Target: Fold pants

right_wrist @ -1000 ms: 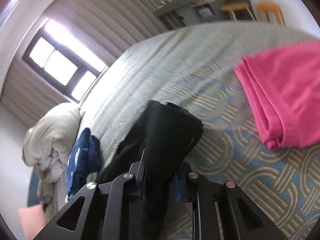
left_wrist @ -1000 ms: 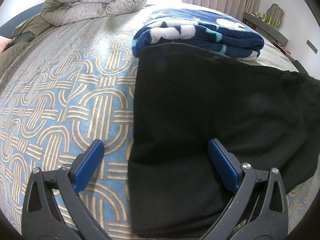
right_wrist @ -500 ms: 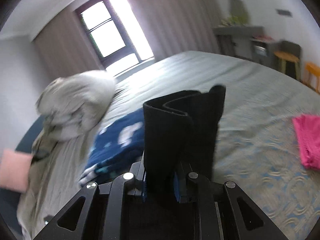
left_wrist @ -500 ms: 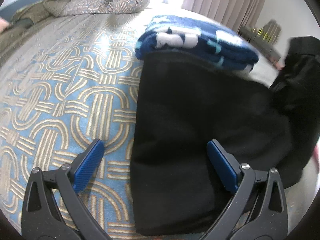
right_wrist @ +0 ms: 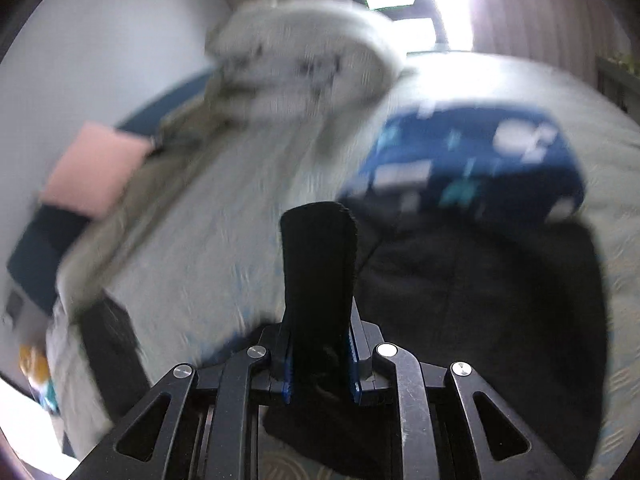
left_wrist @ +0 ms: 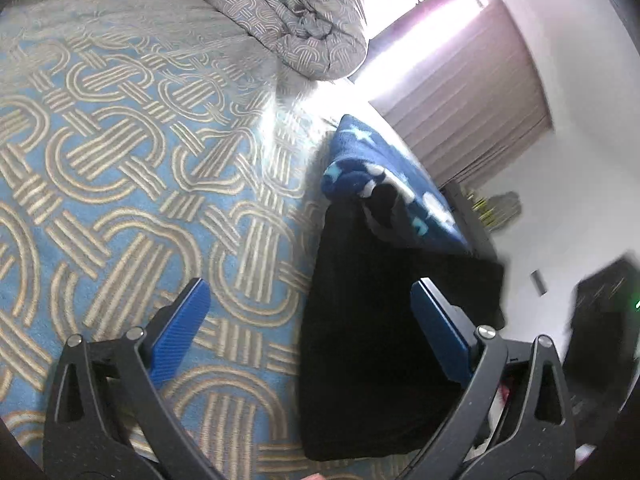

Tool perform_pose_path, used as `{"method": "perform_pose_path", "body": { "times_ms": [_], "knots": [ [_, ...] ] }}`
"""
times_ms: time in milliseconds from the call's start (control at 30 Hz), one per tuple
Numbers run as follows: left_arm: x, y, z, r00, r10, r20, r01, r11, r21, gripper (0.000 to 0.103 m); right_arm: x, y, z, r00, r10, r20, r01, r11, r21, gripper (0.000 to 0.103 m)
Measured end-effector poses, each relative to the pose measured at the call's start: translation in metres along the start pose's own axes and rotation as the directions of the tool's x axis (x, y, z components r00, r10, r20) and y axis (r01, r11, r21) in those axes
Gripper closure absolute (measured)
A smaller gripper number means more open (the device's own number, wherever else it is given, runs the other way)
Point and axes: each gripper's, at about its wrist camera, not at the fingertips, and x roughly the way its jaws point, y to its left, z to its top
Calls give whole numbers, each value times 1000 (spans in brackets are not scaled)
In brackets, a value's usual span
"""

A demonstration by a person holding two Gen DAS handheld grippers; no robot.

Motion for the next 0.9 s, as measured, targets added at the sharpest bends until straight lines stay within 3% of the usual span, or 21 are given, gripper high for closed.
{"method": "perform_pose_path", "body": {
  "times_ms": [167,267,333,467,700,833,867,900],
  "knots": [
    [-4,6,3,999,-24,22,24,999,-31,3,11,-13,-17,999,16,-28,-15,1000,20,76],
    [-6,10,10,997,-68,26,70,994,-84,3,7,-6,-21,994,92,-55,-91,996,22,45],
    [-16,17,11,996,-89,30,92,986,-142,3,8,7,-25,987,128,-94,-132,990,-39,43],
    [-27,19,27,997,-71,38,77,976,-203,3,7,28,-34,992,78,-104,-94,983,-160,43],
    [-34,-51,46,999,0,34,0,1000,-1,3,-11,1,-41,973,215,-82,-217,976,-20,43],
    [-30,-101,34,997,59,56,-66,989,135,3,-60,-42,-43,945,317,76,-325,935,142,43],
    [-28,-113,30,996,68,61,-77,982,173,3,-74,-58,-42,942,309,130,-329,925,187,46],
    [-24,-127,24,994,82,67,-95,970,223,3,-84,-71,-41,944,285,165,-317,922,224,57]
  ]
}}
